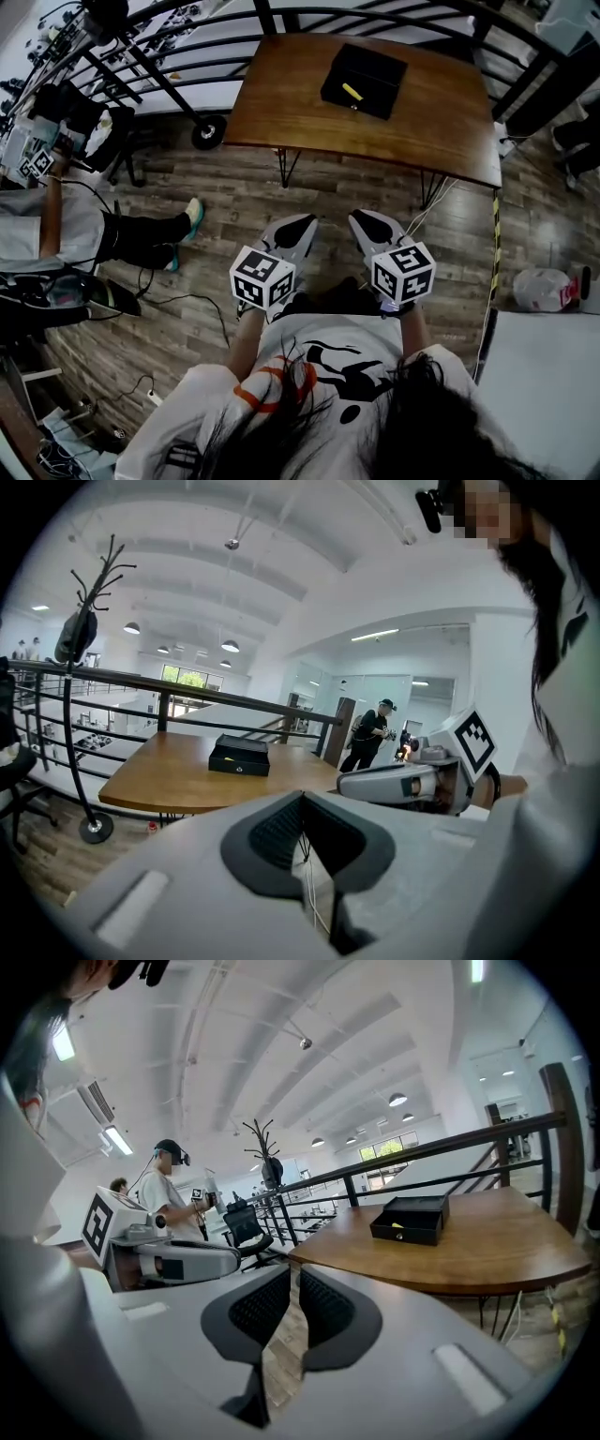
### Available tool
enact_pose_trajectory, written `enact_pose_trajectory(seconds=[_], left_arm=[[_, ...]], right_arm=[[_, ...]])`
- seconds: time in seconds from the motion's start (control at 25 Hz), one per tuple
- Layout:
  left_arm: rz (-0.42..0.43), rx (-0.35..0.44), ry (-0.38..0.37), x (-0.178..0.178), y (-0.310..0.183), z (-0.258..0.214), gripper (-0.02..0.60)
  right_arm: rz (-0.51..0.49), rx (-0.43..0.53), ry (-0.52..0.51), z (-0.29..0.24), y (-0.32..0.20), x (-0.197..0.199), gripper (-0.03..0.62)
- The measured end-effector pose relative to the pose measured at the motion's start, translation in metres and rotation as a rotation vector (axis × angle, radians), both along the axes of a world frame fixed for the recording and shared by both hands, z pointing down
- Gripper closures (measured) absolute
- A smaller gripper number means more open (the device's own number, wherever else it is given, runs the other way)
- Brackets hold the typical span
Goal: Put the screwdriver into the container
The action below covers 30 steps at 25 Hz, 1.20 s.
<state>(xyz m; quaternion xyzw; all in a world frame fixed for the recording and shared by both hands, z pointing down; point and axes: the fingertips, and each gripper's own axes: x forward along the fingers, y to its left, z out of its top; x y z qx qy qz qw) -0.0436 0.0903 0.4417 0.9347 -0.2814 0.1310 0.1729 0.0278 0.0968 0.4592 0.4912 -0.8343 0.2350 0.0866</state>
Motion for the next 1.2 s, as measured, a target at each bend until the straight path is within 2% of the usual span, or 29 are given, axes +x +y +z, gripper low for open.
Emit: enact_pose_trajectory(seconds=[0.48,1.2], left_arm=[[0.054,0.019,0.030,-0.085,0.037,0.007,0.581],[0.144,0.001,0.052,-0.113,0.030,-0.012,0.581]], right_arm=[[0.055,0.018,0.005,0.007,0.036,-0.089,0.553],[0.103,-0.007,0.025,-0.012,0.032,-0.131,0.562]])
